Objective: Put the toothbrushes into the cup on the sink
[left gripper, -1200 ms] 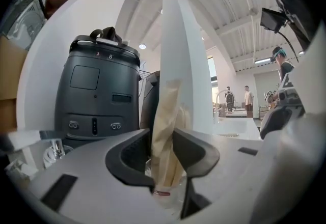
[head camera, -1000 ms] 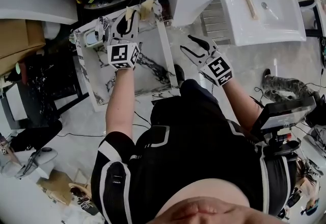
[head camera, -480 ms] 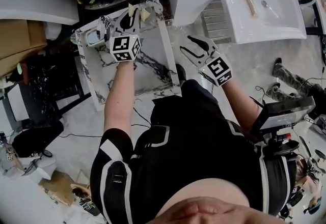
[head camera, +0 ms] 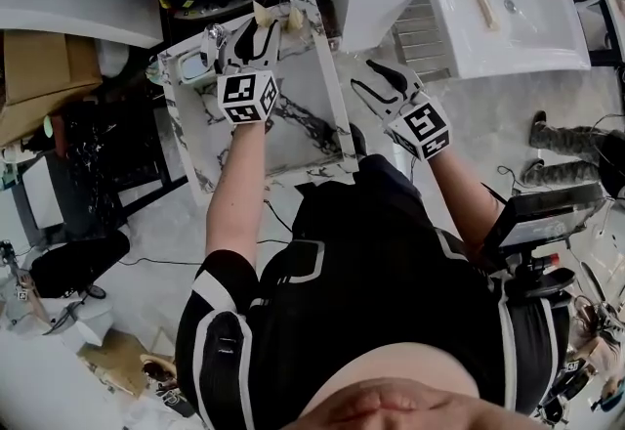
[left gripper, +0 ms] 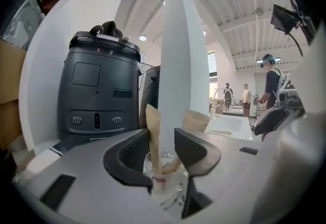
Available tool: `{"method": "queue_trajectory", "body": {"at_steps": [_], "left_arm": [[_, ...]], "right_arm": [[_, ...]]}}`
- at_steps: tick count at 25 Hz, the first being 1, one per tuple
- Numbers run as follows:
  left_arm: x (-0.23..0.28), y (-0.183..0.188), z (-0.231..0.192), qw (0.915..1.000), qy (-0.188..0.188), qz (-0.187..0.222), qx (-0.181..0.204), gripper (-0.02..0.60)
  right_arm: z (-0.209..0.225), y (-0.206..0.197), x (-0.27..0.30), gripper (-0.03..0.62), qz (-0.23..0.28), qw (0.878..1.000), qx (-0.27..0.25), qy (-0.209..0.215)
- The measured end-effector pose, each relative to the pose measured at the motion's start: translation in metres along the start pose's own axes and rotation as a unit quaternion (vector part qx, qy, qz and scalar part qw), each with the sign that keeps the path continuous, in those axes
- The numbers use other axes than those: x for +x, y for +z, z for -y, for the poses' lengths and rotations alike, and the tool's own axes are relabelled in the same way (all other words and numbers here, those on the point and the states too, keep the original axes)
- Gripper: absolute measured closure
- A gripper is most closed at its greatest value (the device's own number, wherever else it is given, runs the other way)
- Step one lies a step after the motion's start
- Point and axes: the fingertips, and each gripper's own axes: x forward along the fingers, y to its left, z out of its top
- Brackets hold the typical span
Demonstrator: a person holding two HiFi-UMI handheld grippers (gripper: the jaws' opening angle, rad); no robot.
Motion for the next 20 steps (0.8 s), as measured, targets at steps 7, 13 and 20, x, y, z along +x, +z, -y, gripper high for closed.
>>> {"method": "queue_trajectory", "body": {"at_steps": [7, 13, 20], "left_arm": [[-0.050, 0.039, 0.021, 0.9954, -0.048, 0.054, -0.063, 0.436], [-0.109, 0.075, 0.022, 0.9911, -0.054, 0.096, -0.075, 0.518], [-0.187, 0.088, 0.012, 0.9908, -0.027, 0.099, -0.088, 0.577]], "right_arm": [[-0.013, 0.037, -0.006, 0.398, 0.045, 0.998, 0.028, -0.022], [-0.035, 0.076, -0.009, 0.398, 0.073, 0.997, 0.017, -0.035], [-0.070, 0.130, -0.015, 0.488, 0.138, 0.989, 0.010, -0.059]]}}
